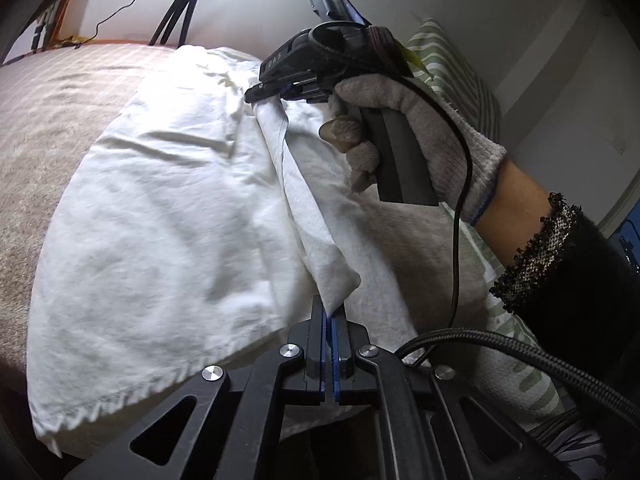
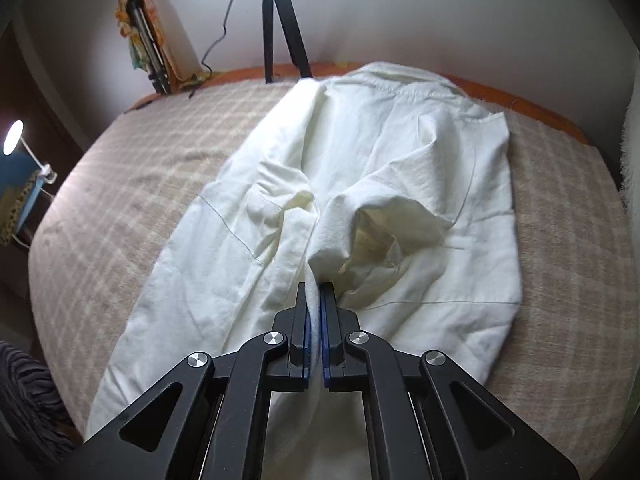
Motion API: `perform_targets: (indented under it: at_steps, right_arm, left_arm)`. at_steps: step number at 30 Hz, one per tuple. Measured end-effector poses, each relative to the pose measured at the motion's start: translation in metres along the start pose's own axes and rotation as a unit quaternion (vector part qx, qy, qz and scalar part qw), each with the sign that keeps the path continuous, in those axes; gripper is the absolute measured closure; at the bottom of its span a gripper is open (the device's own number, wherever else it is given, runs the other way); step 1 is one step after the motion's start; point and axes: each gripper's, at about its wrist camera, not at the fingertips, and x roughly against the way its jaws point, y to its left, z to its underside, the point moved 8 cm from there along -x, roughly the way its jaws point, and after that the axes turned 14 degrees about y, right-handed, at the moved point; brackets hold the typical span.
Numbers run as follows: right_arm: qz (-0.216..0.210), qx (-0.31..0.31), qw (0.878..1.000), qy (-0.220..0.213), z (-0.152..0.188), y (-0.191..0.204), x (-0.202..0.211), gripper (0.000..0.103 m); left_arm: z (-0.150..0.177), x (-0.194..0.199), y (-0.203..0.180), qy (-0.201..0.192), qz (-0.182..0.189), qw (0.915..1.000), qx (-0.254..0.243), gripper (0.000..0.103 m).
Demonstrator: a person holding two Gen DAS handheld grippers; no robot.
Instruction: Fold small clothes
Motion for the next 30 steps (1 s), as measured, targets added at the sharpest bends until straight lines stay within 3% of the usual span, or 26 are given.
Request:
perform_targets:
  at_steps: [3,5,9,15,20,22,25,27,29,30]
  right_arm:
    - [-0.004,0.001,1.000,0.007,0.002,0.001,-0.010,0.098]
    - [-0.022,-0.001,1.000,0.001,0.002,0.002,-0.007,0.092]
    - [-0.081,-0.033,0.996,-0.018,0.007,-0.004,0.021,0.086]
    - [-0.091,-0.068,0.990,-0.079,0.030,-0.021,0.100,0.086]
    - [-0.065,-0.088,0.990,-0.087,0.092,-0.021,0.144,0.086]
    - [-0.052,-0.100,0.991,-0.075,0.124,-0.021,0.146,0.086]
    - [-0.071,-0.130,0.988,-0.047,0.173,-0.017,0.131,0.086]
    - [-0.093,-0.145,0.985,-0.024,0.199,-0.012,0.116,0.078]
    - [-0.106,-0.151,0.983,-0.002,0.215,-0.007,0.103,0.061]
    - [-0.110,-0.150,0.982,0.007,0.221,-0.003,0.097,0.061]
  left_arm:
    - [0.003,0.003,0.005,0.002,-0.002,1.0000,-0.001,0.103]
    - [0.004,0.003,0.003,0.001,-0.004,1.0000,-0.005,0.103]
    - [0.005,0.007,-0.002,0.002,-0.010,0.9999,-0.011,0.103]
    - [0.013,0.023,-0.004,0.008,-0.022,0.9987,-0.045,0.084]
    - [0.027,0.052,0.001,0.003,-0.041,0.9953,-0.088,0.079]
    - [0.032,0.065,0.007,0.005,-0.059,0.9922,-0.109,0.077]
    - [0.040,0.081,0.020,0.011,-0.083,0.9875,-0.134,0.074]
    - [0.042,0.092,0.030,0.010,-0.096,0.9857,-0.138,0.070]
    - [0.041,0.099,0.046,0.019,-0.094,0.9870,-0.129,0.067]
    - [0.039,0.101,0.056,0.025,-0.089,0.9895,-0.111,0.065]
